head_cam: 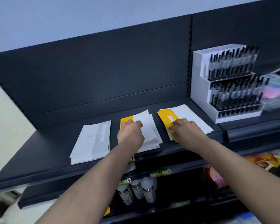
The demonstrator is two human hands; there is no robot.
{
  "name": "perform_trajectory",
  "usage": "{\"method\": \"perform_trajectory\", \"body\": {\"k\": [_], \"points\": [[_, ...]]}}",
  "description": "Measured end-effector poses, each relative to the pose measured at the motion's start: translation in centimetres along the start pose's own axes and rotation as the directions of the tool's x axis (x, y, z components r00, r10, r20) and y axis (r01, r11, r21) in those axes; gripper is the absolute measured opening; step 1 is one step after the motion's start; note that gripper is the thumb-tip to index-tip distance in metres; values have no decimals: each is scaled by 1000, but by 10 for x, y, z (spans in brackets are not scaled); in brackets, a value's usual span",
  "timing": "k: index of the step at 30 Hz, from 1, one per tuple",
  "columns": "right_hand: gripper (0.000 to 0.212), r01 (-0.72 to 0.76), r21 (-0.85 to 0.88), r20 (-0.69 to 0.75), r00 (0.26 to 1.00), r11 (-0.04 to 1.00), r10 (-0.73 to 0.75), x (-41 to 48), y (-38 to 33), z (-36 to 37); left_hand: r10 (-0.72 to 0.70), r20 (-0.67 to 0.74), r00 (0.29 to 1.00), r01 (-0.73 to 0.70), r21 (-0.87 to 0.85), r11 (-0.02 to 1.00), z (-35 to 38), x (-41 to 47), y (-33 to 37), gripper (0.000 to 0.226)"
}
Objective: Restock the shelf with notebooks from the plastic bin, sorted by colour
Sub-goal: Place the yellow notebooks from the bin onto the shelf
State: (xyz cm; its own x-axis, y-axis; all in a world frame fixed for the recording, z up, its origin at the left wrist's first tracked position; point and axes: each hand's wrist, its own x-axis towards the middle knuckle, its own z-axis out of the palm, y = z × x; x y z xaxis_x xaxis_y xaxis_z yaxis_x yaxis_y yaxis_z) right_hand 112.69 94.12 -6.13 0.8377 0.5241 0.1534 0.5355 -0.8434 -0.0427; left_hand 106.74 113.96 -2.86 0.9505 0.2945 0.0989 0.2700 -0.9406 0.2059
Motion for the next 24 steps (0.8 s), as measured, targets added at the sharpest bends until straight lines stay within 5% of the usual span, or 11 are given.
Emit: {"method": "perform_trajectory", "body": {"k": [11, 17, 24], "points": [[36, -289, -78, 99, 950, 954, 296, -188, -19, -3, 398, 93, 913, -380, -164, 910, 30, -113, 17, 37], [38, -554, -175, 217, 785, 814, 581, -325, 3, 1, 560, 220, 799, -507, -256, 823, 56, -188, 60, 33], [38, -700, -202, 278, 629, 685, 726, -411, 19, 2, 667, 265, 697, -604, -285, 744, 73, -231, 116, 34]]}}
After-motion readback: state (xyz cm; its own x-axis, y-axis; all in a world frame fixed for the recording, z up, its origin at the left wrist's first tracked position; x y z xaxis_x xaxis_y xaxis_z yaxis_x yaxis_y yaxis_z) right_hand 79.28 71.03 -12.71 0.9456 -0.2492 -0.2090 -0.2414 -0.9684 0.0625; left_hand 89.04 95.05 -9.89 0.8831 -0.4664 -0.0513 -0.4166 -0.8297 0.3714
